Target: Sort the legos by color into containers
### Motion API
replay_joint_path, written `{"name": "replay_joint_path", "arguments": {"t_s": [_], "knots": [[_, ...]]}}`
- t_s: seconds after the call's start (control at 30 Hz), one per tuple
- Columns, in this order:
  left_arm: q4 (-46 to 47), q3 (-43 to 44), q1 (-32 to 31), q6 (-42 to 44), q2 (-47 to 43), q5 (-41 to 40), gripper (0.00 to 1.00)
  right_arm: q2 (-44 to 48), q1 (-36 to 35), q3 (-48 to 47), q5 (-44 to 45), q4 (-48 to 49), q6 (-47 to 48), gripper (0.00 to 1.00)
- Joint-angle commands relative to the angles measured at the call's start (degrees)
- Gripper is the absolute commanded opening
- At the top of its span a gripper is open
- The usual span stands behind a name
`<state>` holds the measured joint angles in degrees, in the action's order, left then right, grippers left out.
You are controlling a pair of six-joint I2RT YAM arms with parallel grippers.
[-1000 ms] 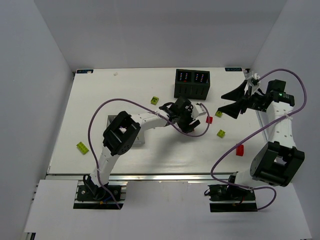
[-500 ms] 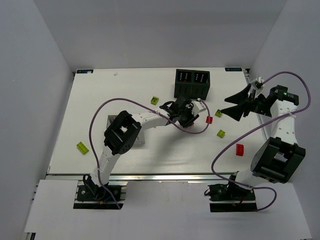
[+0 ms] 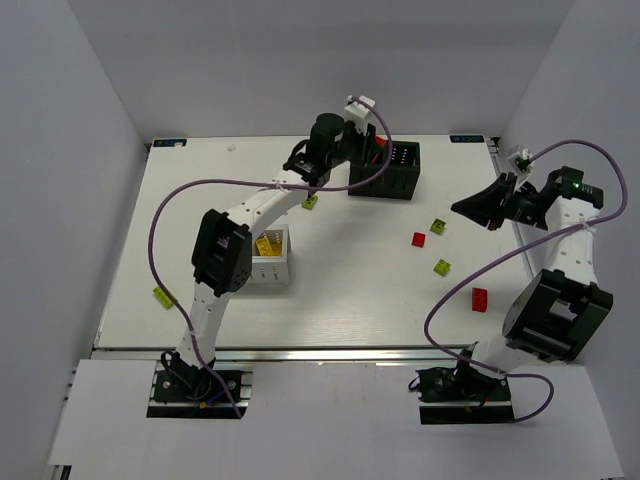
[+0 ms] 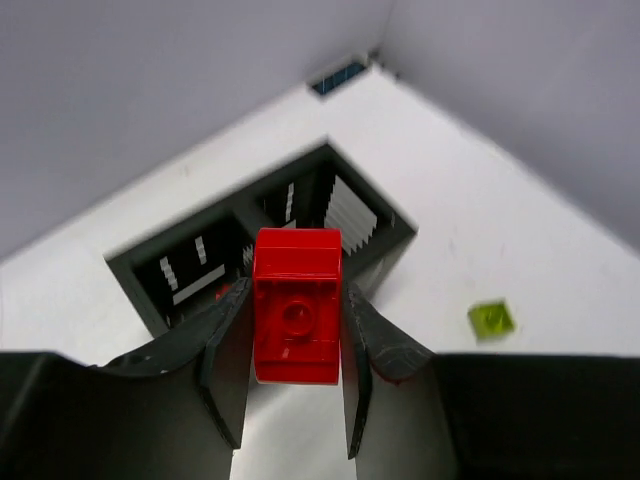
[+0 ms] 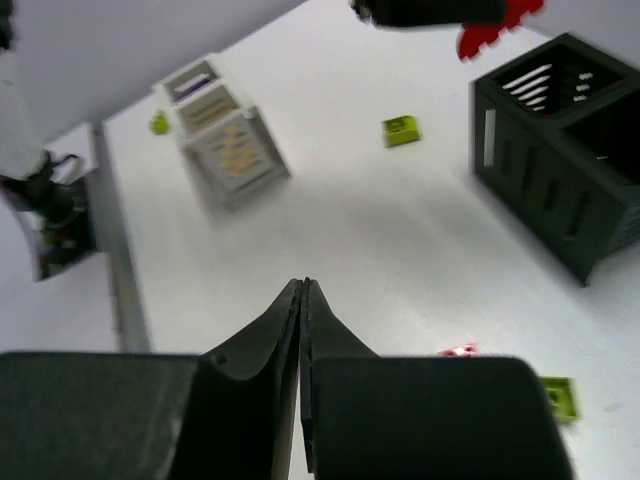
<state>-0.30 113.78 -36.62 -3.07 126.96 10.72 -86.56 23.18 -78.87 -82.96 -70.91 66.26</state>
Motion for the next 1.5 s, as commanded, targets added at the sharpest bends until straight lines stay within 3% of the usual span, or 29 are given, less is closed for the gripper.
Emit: {"name": "replay_joint_path", "arguments": {"t_s": [0.0, 0.03, 0.1, 0.13, 0.17, 0.53, 0.6, 0.63, 0.67, 0.77, 0.87, 0.97, 1.0, 1.1, 1.17, 1.23, 1.27, 1.3, 1.37, 1.43, 1.47], "knots": [[4.25, 5.83, -0.21, -5.10, 1.70, 0.18, 0.00, 4.11, -0.32, 3.69, 3.75, 17.29, -12.60, 0.05], [4.95, 7.67, -0.20, -5.45, 2.50, -0.61, 0.00, 7.34, -0.33, 5.90, 5.25, 22.78, -23.44, 0.03], [6.70, 8.65, 0.41, -6.33, 4.25, -0.96, 0.00, 13.48, -0.85, 13.52, 10.59, 40.74, -33.43, 0.00], [6.89, 9.87, 0.41, -6.51, 4.79, -1.31, 0.00, 15.35, -0.94, 15.83, 11.58, 46.25, -41.57, 0.00], [6.97, 10.58, 0.41, -6.77, 5.40, -1.40, 0.00, 16.85, -1.12, 17.51, 13.16, 51.61, -43.74, 0.00], [8.73, 13.05, 0.94, -5.89, 10.76, -6.59, 0.01, 15.81, -1.30, 16.55, 13.26, 47.71, -42.18, 0.00], [8.91, 12.96, 0.94, -6.07, 11.12, -7.12, 0.07, 15.90, -1.30, 16.82, 13.79, 48.15, -42.18, 0.00], [8.82, 12.87, 0.94, -6.16, 11.29, -7.38, 0.22, 15.90, -1.47, 16.91, 13.88, 48.24, -42.09, 0.00], [8.99, 12.61, 0.94, -6.16, 11.30, -7.55, 0.30, 15.81, -1.30, 16.99, 14.05, 48.41, -42.18, 0.02], [9.26, 12.70, 1.46, -6.51, 11.47, -7.47, 0.46, 15.29, -1.56, 16.91, 14.14, 48.24, -42.09, 0.04], [9.61, 12.79, 1.47, -6.95, 11.21, -6.86, 0.61, 15.29, -1.91, 17.17, 15.10, 47.98, -41.56, 0.13], [9.61, 12.96, 1.47, -7.30, 10.59, -5.45, 0.69, 14.85, -2.70, 17.17, 17.99, 46.92, -38.50, 0.41], [9.61, 13.22, 1.47, -7.56, 9.98, -4.84, 0.70, 14.85, -3.40, 17.35, 19.05, 46.40, -35.61, 0.55], [9.70, 12.88, 1.47, -7.83, 7.71, -4.31, 0.72, 14.32, -5.07, 18.48, 23.62, 45.78, -31.73, 0.68], [9.18, 11.65, 1.47, -7.74, 5.94, -3.95, 0.71, 13.01, -7.44, 18.93, 29.32, 45.78, -27.42, 0.71], [8.91, 9.37, 1.47, -7.83, 1.29, -3.95, 0.59, 11.16, -10.33, 18.76, 35.03, 47.35, -27.84, 0.70], [8.65, 5.97, 1.47, -8.00, -0.64, -4.13, 0.50, 8.02, -10.96, 17.71, 42.37, 47.36, -29.94, 0.66], [8.30, 3.67, 1.47, -8.18, -2.75, -4.48, 0.22, 6.08, -12.62, 16.31, 45.49, 46.58, -31.87, 0.46], [7.77, -4.64, 1.47, -8.44, -10.21, -5.71, 0.01, 0.64, -15.34, 11.30, 51.74, 42.01, -37.23, 0.15], [7.68, -11.44, 1.47, -9.23, -18.62, -6.85, 0.00, -1.32, -17.11, 11.36, 57.96, 41.64, -40.93, 0.12], [7.42, -18.69, 1.47, -9.49, -21.72, -8.51, 0.00, -1.85, -19.81, 12.50, 59.91, 42.52, -43.64, 0.17]]}}
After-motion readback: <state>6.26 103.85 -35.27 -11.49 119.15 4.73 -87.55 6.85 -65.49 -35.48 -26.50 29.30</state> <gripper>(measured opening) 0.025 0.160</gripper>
